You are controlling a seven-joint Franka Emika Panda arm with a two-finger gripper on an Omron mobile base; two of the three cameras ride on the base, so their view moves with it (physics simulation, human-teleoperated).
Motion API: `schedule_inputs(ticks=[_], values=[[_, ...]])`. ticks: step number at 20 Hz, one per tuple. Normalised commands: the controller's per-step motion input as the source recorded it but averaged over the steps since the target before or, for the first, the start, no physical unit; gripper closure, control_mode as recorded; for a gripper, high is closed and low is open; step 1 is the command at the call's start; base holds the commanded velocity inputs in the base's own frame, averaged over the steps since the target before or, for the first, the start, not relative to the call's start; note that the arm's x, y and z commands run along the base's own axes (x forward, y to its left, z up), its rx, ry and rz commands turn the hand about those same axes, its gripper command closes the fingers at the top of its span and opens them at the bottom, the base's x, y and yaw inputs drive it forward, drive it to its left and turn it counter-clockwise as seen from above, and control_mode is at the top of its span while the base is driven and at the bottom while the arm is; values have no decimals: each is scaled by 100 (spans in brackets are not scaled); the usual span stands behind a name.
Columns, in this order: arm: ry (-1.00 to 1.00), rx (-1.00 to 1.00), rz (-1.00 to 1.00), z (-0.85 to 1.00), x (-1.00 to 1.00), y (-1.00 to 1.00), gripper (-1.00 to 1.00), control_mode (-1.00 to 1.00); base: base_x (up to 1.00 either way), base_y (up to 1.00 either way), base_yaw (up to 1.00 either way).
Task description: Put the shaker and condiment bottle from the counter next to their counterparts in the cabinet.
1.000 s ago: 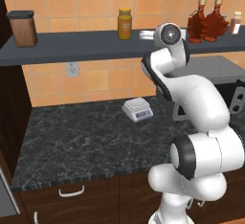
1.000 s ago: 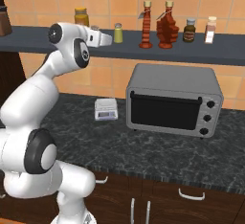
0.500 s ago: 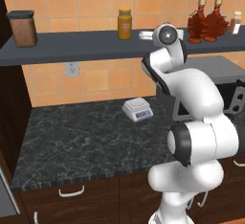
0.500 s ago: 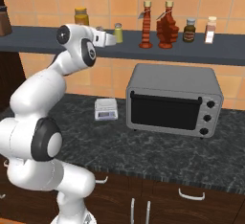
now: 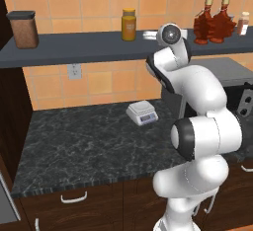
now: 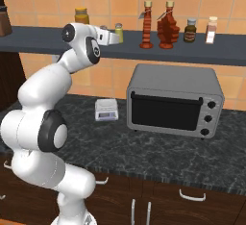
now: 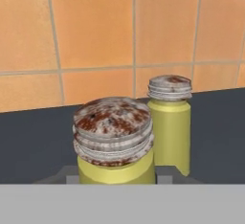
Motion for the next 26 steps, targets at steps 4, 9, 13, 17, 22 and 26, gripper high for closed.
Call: schedule_inputs(ticks=[4, 9, 13, 17, 22, 26], values=[[0, 0, 0, -18, 0, -6, -100, -100, 0, 0, 0], [0, 0, -1, 0, -4, -4, -100, -100, 0, 0, 0], [-1, 0, 0, 0, -16, -1, -100, -100, 0, 0, 0], [-1, 0, 0, 0, -28, 0, -100, -100, 0, 0, 0], [-7, 0, 0, 15, -81, 0, -100, -100, 0, 0, 0], [-8, 0, -1, 24, -96, 2, -100, -100, 0, 0, 0]])
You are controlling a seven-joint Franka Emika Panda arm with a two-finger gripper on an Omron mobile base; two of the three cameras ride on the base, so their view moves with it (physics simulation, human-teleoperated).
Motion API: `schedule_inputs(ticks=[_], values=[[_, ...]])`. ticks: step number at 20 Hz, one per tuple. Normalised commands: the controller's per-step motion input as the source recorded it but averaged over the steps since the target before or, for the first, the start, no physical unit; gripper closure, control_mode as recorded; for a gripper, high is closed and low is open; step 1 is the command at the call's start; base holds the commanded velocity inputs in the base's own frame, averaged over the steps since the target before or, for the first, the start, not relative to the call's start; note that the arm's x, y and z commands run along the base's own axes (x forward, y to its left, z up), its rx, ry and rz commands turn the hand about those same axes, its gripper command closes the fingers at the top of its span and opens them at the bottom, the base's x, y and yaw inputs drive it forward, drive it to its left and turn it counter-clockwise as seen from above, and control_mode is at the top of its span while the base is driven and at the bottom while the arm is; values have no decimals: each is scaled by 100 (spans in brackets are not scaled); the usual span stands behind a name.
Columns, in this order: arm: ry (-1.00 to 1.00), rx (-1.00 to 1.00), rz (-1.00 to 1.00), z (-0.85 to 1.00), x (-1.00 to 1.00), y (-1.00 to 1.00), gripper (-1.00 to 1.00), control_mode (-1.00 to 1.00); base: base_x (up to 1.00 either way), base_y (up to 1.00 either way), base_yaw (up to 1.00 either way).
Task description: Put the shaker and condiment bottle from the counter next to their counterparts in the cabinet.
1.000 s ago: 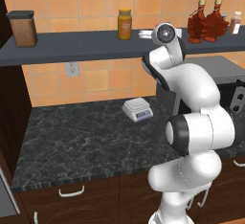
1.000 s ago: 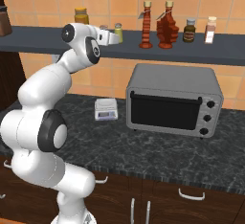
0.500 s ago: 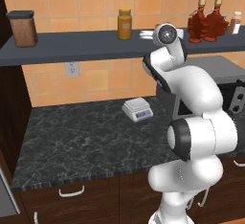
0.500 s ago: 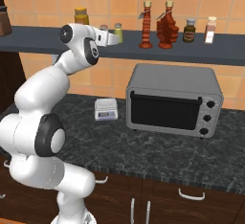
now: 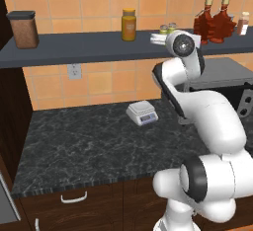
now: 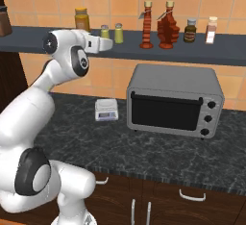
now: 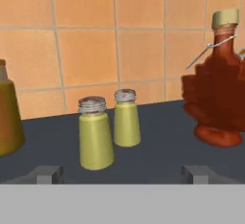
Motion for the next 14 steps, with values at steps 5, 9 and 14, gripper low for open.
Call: schedule_inputs(ticks=[5, 9, 14], values=[[-4, 0, -6, 26, -94, 23, -100, -100, 0, 0, 0], [-8, 0, -3, 26, -100, 33, -100, -100, 0, 0, 0], [-10, 0, -1, 25, -100, 22, -100, -100, 0, 0, 0]])
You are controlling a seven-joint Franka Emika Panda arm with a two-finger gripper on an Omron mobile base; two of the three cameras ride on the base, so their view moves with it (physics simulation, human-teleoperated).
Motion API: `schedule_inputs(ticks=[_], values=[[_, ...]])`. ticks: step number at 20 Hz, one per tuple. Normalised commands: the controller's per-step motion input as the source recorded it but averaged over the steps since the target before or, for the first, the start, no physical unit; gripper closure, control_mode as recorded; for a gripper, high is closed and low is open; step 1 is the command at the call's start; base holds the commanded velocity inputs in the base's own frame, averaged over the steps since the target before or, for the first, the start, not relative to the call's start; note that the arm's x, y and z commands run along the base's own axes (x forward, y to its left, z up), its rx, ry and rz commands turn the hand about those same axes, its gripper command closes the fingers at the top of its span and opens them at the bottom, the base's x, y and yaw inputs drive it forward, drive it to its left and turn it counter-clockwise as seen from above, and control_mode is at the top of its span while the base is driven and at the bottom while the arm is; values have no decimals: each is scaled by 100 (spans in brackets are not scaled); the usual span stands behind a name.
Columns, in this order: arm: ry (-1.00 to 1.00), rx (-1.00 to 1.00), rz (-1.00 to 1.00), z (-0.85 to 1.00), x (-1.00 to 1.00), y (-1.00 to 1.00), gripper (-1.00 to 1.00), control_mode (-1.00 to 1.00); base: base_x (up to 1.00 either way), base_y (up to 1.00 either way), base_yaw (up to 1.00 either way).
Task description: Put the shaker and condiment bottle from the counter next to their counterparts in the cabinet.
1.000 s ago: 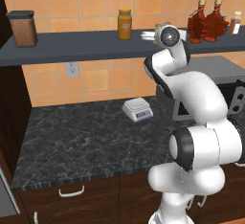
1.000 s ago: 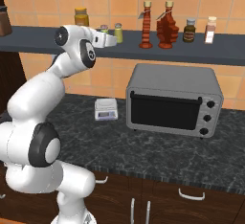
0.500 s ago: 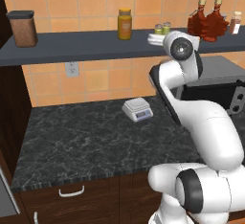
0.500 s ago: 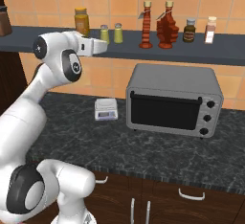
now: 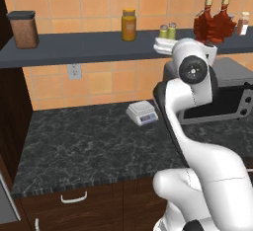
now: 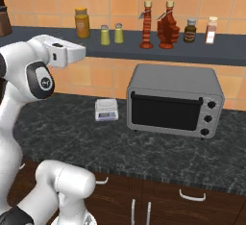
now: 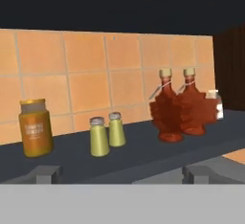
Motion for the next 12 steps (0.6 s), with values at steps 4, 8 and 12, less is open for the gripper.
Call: schedule_inputs(ticks=[4, 8, 12], values=[[-7, 0, -3, 28, -100, 22, -100, -100, 0, 0, 0], [-3, 0, -5, 24, -100, 22, -100, -100, 0, 0, 0], [-3, 0, -8, 7, -100, 16, -100, -100, 0, 0, 0]])
